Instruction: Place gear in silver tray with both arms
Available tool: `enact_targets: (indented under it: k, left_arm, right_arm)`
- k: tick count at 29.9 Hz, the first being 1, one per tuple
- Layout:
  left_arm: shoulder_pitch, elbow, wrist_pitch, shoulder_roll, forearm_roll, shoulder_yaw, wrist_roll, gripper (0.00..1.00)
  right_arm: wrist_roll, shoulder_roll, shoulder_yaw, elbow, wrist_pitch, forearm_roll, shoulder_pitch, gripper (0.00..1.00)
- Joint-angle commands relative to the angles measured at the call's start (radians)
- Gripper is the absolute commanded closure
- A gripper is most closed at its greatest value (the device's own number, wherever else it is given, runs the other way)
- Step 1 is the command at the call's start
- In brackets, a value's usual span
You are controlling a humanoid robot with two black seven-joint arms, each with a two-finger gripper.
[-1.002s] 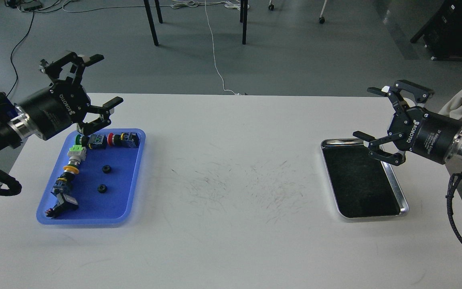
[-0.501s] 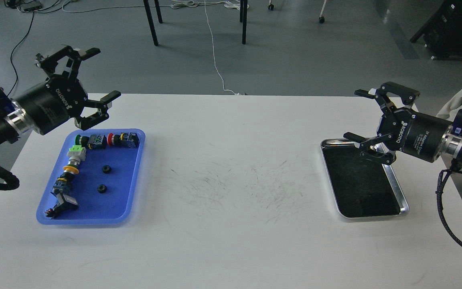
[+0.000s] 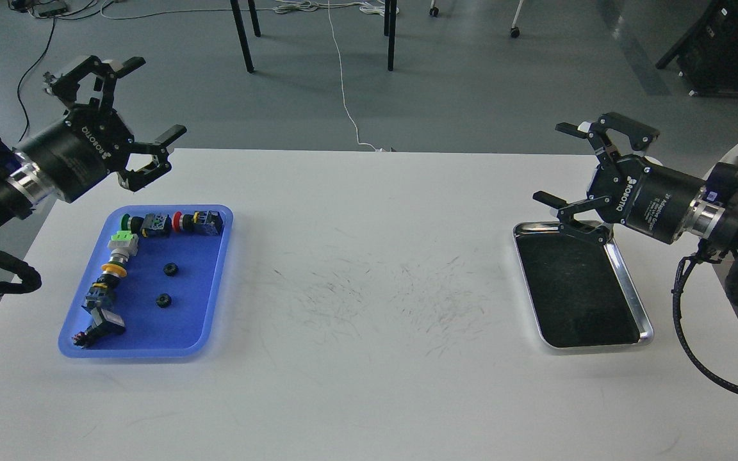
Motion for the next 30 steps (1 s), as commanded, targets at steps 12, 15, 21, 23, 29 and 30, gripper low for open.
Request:
enact_targets:
  k: [12,15,21,23,29,30]
  left_arm:
    - [0.066,0.042,0.000,-0.025,0.002,-0.002,-0.028,0.02]
    - [0.097,0.050,0.000,-0.023,0.006,-0.001,-0.020,0.02]
    - [0.114,0.070,0.000,-0.045,-0.014,-0.030,-0.041,0.02]
    - [0.117,0.078,0.000,-0.056,-0.035,-0.048,-0.060,0.02]
    - [0.140,0.078,0.000,-0.065,-0.100,-0.056,-0.064,0.02]
    - [0.145,0.078,0.000,-0.071,-0.116,-0.061,-0.064,0.02]
  right_arm:
    - [0.042,0.209,0.241,-0.063,0.000,-0.008,-0.226,0.01]
    - [0.039,0.210,0.241,-0.067,0.000,-0.013,-0.235,0.01]
    - [0.036,0.201,0.246,-0.067,-0.001,-0.014,-0.241,0.01]
    - [0.036,0.198,0.257,-0.067,-0.030,-0.013,-0.241,0.01]
    - [0.034,0.197,0.287,-0.061,-0.098,0.002,-0.246,0.01]
    - [0.034,0.197,0.299,-0.060,-0.107,0.004,-0.249,0.01]
